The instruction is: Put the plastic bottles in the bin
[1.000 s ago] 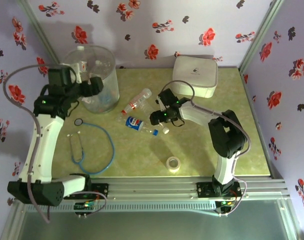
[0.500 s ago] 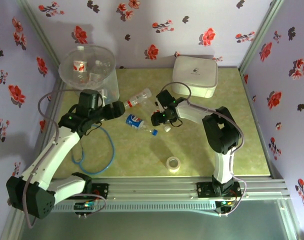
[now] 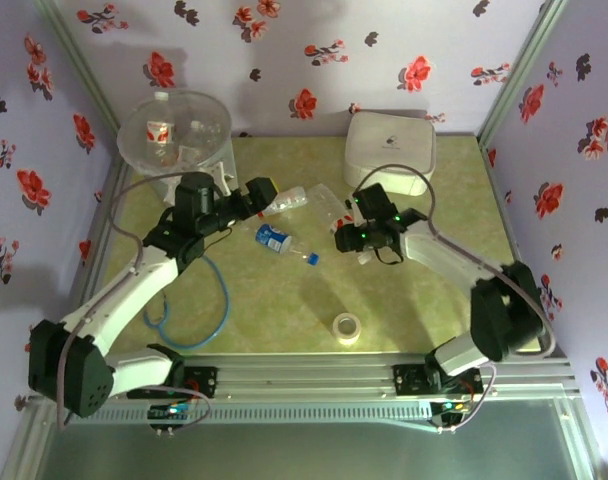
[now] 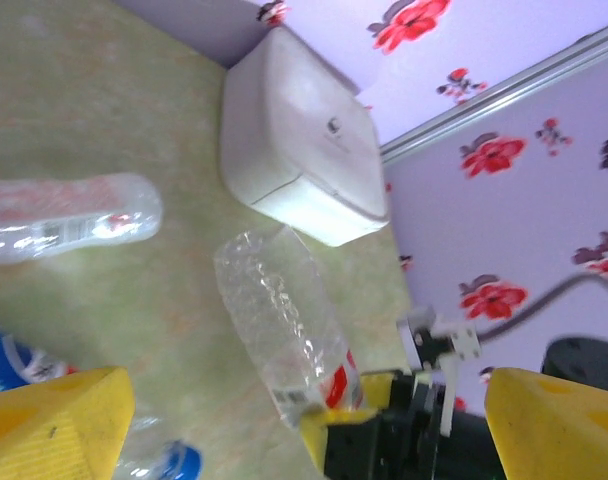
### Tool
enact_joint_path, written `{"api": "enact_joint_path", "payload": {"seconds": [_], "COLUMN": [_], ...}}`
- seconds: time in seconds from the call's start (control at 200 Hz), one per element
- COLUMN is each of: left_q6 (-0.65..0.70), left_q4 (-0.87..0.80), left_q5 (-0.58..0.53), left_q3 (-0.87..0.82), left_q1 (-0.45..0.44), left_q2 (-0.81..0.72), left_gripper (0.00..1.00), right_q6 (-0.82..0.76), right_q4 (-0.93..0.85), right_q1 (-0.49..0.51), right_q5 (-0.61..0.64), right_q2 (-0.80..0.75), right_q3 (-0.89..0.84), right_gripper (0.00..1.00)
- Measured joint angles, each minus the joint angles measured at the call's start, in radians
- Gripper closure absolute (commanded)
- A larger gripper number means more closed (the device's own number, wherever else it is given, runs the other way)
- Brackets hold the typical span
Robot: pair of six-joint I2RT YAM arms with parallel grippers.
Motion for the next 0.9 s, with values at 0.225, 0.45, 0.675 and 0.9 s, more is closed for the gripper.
{"api": "enact_joint_path", "payload": {"seconds": [0.225, 0.45, 0.675, 0.9], "left_q6": [-0.038, -0.034, -0.043, -0.053], "left_q4": [0.105, 0.119, 0.169, 0.173], "left_q5": [0.032, 0.031, 0.03, 0.029], "left_q3": [0.017, 0.114, 0.132, 0.132], "left_q1": [-0.053, -0.096, -0.098, -0.107], "left_q2": [0.153, 0.269, 0.3, 0.306], "left_gripper": [0.0, 0.0, 0.05, 0.27], "right_q6": [0.035, 0.063, 0.069, 0.07], "right_q4": [0.074, 0.136, 0.158, 0.166], "right_q1": [0.039, 0.102, 0.113, 0.113], "right_q5": [-0.07, -0.118, -0.12, -0.118], "right_q2": [-0.174, -0.233, -0.235, -0.234], "right_q3": [-0.109, -0.126, -0.127, -0.131], "right_gripper": [0.64, 0.64, 0.65, 0.65]}}
